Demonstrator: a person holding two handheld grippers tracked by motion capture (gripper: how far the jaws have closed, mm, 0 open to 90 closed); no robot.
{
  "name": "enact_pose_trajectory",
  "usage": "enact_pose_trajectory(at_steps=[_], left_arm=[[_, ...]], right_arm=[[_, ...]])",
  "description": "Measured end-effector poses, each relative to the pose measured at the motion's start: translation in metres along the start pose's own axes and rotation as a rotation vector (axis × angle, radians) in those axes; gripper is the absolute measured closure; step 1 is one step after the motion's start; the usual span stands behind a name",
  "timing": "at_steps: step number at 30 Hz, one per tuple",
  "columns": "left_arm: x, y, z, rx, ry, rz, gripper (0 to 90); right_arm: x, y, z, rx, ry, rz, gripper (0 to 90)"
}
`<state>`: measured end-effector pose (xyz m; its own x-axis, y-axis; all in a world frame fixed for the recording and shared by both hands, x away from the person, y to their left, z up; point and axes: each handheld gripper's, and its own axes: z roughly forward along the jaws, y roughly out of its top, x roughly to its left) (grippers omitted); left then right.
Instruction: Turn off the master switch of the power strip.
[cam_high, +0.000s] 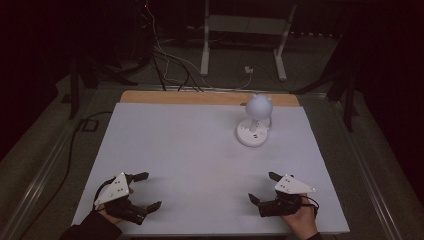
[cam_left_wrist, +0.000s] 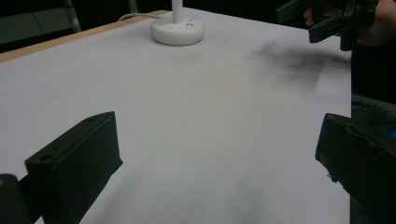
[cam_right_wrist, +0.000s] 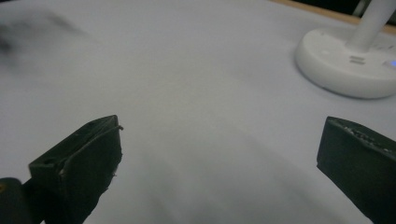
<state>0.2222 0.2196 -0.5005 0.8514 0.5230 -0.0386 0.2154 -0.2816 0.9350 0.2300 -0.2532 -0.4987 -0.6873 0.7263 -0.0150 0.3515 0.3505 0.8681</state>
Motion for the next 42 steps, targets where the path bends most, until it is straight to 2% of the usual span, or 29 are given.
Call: enact_pose_trajectory(at_steps=[7, 10, 16, 26, 37, 42], left_arm=[[0.000, 0.000, -0.001, -0.001, 0.000, 0.002, 0.4], [0.000, 0.000, -0.001, -0.001, 0.000, 0.000, 0.4], [0.000, 0.000, -0.001, -0.002, 0.002, -0.002, 0.4], [0.000, 0.000, -0.001, 0.000, 0.004, -0.005, 0.4], [0.000, 0.000, -0.001, -0.001, 0.003, -0.004, 0.4], [0.000, 0.000, -0.001, -0.002, 0.002, -0.003, 0.4]], right_arm=[[0.007, 0.003, 0.001, 0.023, 0.026, 0.013, 0.0], [0.012, 0.005, 0.002, 0.043, 0.020, 0.001, 0.9], [0.016, 0.010, 0.001, 0.035, 0.020, -0.014, 0.7], [0.010, 0.028, -0.004, 0.023, 0.008, -0.043, 0.0], [0.003, 0.044, -0.005, 0.009, 0.020, -0.027, 0.0], [-0.001, 0.051, -0.004, 0.000, 0.006, -0.036, 0.0]])
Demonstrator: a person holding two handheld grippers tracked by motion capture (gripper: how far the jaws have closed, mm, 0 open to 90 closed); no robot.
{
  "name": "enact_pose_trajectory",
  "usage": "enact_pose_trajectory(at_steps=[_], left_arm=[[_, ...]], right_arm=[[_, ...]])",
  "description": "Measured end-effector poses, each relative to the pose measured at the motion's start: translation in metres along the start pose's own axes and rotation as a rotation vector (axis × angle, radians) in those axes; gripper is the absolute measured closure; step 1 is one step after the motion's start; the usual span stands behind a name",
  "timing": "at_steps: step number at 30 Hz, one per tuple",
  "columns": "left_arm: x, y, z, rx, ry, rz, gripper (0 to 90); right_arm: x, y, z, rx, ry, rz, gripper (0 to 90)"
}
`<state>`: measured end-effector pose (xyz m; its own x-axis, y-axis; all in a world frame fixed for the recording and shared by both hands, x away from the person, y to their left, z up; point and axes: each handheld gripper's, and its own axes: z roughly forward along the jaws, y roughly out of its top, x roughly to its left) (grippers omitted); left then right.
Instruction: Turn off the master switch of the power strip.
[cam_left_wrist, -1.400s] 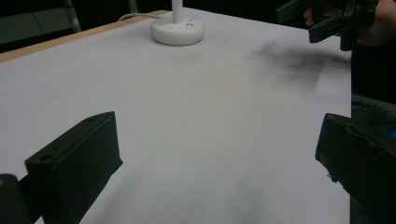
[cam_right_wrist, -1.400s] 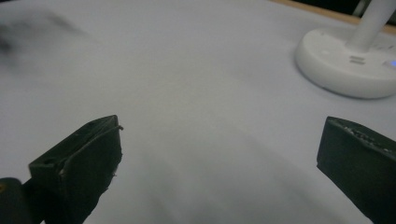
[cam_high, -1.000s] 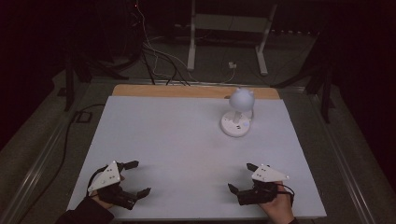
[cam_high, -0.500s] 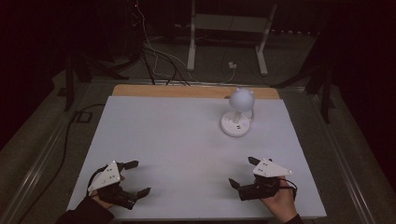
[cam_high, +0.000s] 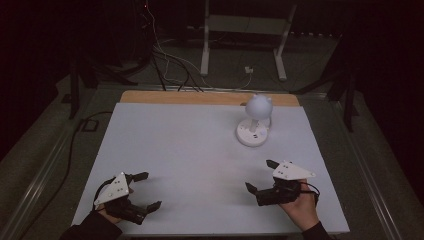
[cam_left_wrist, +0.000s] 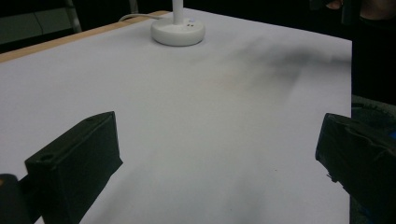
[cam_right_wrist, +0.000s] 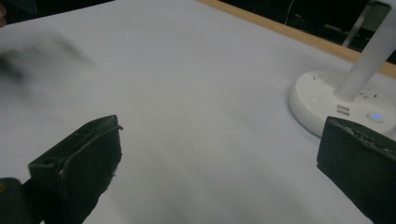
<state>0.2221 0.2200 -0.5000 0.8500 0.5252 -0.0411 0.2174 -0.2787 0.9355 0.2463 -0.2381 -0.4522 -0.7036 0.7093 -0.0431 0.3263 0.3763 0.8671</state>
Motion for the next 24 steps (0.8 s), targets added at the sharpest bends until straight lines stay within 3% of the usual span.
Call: enact_pose_trajectory(at_steps=[24], left_arm=[[0.000, 0.000, 0.000, 0.002, -0.004, 0.000, 0.4]], right_arm=[[-0.021, 0.029, 0.001, -0.036, -0.049, 0.002, 0.0]])
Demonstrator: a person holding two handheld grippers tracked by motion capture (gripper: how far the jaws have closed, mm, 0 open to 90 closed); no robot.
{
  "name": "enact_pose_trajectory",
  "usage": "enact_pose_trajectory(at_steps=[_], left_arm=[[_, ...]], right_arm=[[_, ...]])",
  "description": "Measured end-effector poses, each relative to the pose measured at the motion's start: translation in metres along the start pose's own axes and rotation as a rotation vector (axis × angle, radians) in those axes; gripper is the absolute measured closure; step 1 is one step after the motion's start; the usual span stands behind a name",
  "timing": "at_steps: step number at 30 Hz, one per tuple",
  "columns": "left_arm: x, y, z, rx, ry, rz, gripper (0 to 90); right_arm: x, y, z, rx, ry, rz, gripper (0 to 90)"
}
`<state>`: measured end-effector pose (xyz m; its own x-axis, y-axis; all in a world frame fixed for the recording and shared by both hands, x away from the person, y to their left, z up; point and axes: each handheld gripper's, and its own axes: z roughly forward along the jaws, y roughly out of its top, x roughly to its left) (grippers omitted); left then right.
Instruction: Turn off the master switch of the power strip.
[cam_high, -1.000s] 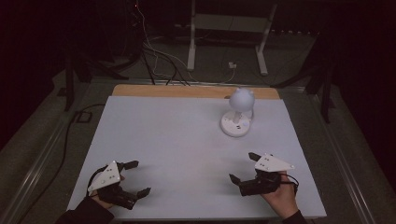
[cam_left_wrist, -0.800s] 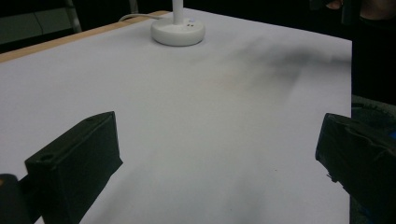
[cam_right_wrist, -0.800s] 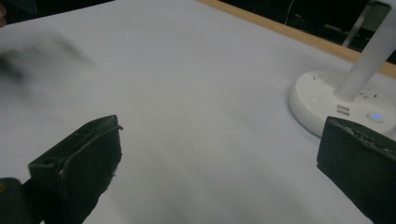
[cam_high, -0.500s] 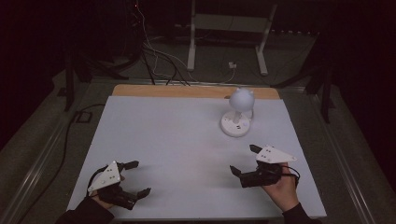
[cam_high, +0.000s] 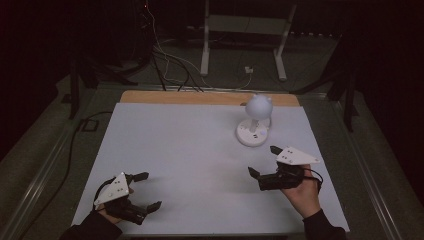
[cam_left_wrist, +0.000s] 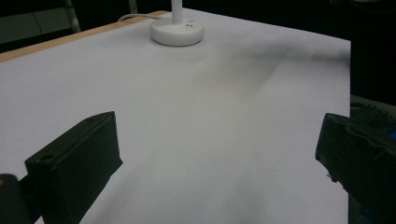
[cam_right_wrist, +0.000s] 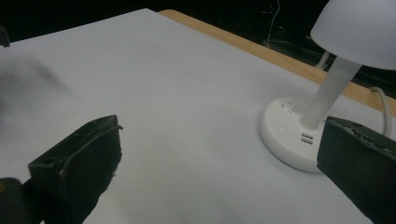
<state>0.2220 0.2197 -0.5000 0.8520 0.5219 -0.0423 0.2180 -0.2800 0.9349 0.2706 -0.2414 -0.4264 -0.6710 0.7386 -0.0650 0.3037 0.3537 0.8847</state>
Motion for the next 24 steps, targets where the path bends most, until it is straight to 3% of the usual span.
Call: enact_pose_trajectory(at_steps=[24], left_arm=[[0.000, 0.000, 0.000, -0.001, -0.001, -0.003, 0.4]], right_arm=[[-0.029, 0.012, 0.016, -0.003, -0.072, 0.043, 0.0]])
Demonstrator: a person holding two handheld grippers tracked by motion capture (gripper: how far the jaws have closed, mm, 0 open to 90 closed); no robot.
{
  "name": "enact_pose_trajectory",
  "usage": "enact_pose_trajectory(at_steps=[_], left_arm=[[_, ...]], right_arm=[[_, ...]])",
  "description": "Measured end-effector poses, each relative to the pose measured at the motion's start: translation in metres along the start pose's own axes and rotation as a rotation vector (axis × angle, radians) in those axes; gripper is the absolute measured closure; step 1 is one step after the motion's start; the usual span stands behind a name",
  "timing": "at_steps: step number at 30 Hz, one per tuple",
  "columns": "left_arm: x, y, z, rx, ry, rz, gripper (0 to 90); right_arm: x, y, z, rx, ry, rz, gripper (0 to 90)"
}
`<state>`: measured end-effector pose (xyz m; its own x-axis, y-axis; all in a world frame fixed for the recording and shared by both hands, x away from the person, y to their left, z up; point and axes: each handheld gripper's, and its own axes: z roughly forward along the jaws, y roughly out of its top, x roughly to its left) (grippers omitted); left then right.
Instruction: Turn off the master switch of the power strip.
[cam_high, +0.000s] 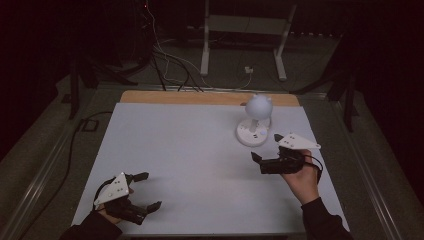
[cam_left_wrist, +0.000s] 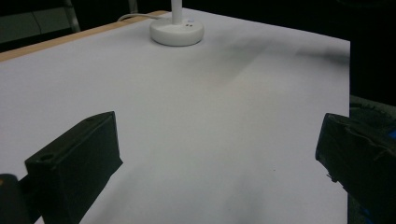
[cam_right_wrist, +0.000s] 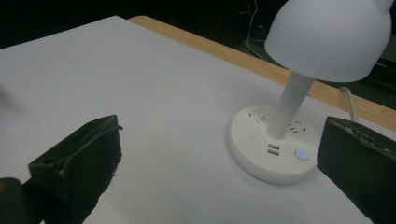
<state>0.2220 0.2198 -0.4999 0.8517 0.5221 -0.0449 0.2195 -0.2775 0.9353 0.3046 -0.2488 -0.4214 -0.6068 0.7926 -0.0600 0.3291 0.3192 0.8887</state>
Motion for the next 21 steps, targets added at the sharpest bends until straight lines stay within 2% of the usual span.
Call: enact_pose_trajectory(at_steps=[13, 21], left_arm=[[0.000, 0.000, 0.000, 0.000, 0.000, 0.000, 0.4], [0.000, 0.000, 0.000, -0.003, -0.001, -0.004, 0.4]], right_arm=[[-0.019, 0.005, 0.012, 0.000, -0.034, 0.023, 0.0], [-0.032, 0.004, 0.021, -0.003, -0.043, 0.067, 0.0]])
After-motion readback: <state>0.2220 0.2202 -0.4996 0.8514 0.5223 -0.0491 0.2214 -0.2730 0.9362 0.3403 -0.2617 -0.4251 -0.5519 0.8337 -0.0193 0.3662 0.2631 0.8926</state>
